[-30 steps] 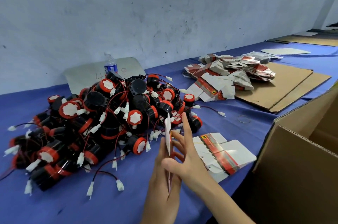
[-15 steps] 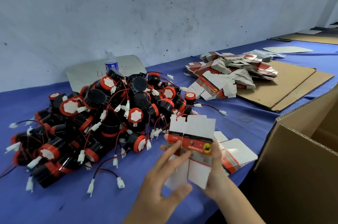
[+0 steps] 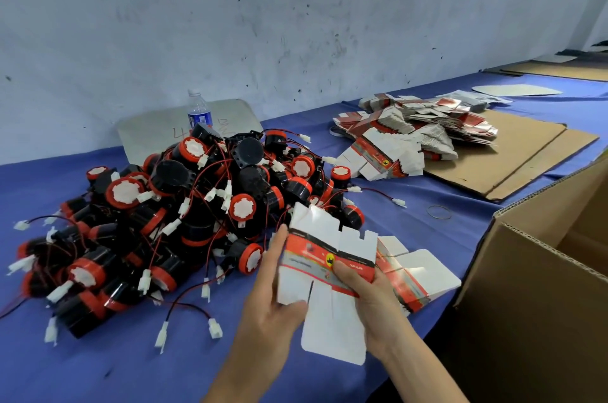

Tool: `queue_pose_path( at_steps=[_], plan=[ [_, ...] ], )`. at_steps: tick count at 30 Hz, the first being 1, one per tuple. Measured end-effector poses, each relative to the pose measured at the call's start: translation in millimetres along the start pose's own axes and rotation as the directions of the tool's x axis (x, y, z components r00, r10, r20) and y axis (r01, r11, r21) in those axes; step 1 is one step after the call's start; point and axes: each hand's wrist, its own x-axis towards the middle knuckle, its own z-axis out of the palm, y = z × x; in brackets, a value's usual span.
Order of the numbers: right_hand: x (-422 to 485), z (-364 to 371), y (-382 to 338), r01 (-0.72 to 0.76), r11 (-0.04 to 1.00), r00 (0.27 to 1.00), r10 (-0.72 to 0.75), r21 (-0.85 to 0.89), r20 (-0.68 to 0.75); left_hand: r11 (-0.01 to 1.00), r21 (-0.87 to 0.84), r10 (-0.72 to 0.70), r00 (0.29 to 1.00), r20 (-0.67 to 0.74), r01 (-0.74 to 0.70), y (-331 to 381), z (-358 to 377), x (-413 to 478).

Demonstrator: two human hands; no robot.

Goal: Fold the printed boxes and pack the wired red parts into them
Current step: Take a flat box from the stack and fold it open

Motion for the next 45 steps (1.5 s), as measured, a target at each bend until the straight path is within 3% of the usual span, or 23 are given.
queue_pose_path(
  at_steps=[2,4,6,9,11,16,20,27,32,36,45],
  plan=[
    [-43,-42,74,-0.056,0.971,0.998,0.045,-0.231,-0.051,0.997,-0.048,-0.054,0.998,-0.016,0.053,1,-2,0],
    [-53,-46,89,0.052,0.891,0.995,-0.082,-0.452,-0.048,0.998,0.024,-0.055,0.990,-0.128,0.059,-2,-1,2],
    [-49,-46,87,0.126,0.851,0.989,-0.146,-0.510,0.001,0.997,0.032,-0.066,0.981,-0.183,0.073,-6,-2,5],
    [-57,-40,93,0.105,0.922,0.986,-0.047,-0.373,0.161,0.997,-0.041,-0.072,0.977,-0.199,0.066,-10,-1,8],
    [-58,-38,94,0.141,0.935,0.963,-0.054,-0.326,0.264,0.996,-0.072,-0.065,0.989,-0.133,0.056,-14,0,7],
    [-58,-29,93,0.279,0.800,0.956,-0.178,-0.532,0.234,0.999,0.016,0.032,0.998,0.061,-0.033,-13,1,-1],
    [-60,-27,99,0.355,0.692,0.935,-0.251,-0.628,0.251,0.992,0.064,0.095,0.986,0.137,-0.104,-14,3,-7],
    [-66,-24,98,0.437,0.652,0.899,-0.288,-0.620,0.331,0.999,-0.040,0.024,0.999,-0.028,-0.025,-27,-2,-6],
    [-64,-36,96,0.561,0.446,0.828,-0.285,-0.698,0.483,0.992,-0.123,-0.008,0.999,-0.052,0.002,-29,3,-5],
    [-60,-44,92,0.575,0.308,0.818,-0.236,-0.758,0.525,0.997,-0.078,0.004,0.998,-0.065,-0.009,-39,5,-7],
    [-59,-49,81,0.558,0.257,0.827,-0.252,-0.789,0.502,0.998,0.026,0.050,0.999,-0.006,-0.050,-35,8,0]
  ],
)
